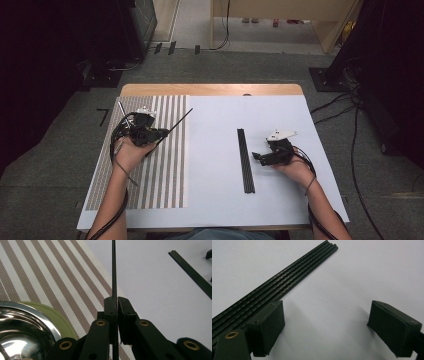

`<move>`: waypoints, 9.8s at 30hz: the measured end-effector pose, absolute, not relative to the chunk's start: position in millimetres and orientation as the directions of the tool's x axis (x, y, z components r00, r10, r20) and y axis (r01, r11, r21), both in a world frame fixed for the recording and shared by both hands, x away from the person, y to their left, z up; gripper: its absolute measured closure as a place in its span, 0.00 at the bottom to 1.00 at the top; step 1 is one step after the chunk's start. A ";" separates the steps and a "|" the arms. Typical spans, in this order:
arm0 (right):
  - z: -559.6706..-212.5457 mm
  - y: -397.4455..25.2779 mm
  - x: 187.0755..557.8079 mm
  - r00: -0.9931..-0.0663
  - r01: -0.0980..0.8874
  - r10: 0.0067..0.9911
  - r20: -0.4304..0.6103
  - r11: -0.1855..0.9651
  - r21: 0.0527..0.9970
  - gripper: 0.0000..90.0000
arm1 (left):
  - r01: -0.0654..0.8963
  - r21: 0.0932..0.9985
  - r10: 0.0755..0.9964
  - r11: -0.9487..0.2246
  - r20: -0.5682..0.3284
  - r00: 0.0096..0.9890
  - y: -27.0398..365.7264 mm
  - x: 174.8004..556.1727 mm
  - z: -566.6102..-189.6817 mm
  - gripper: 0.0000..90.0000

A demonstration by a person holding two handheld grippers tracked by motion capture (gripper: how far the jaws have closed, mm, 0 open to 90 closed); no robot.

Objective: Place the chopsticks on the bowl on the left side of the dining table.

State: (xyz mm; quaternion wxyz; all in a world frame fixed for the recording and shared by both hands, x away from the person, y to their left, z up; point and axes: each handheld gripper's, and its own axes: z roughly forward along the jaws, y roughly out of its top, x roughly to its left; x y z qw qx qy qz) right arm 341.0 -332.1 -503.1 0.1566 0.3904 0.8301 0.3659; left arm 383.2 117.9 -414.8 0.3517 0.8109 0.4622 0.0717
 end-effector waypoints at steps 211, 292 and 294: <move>-503.1 -332.0 341.0 -0.645 0.533 0.763 0.024 0.428 0.730 0.15 | 0.565 0.742 0.761 -0.362 -0.115 0.639 69.2 372.7 -431.3 0.32; -503.1 -332.2 341.0 -0.646 0.534 0.763 0.025 0.429 0.729 0.15 | 0.502 0.742 0.650 -0.445 -0.118 0.751 -31.7 336.8 -481.2 0.27; -503.1 -332.2 341.0 -0.646 0.532 0.763 0.023 0.430 0.729 0.15 | 0.502 0.741 0.648 -0.446 -0.120 0.752 -33.0 336.0 -481.8 0.27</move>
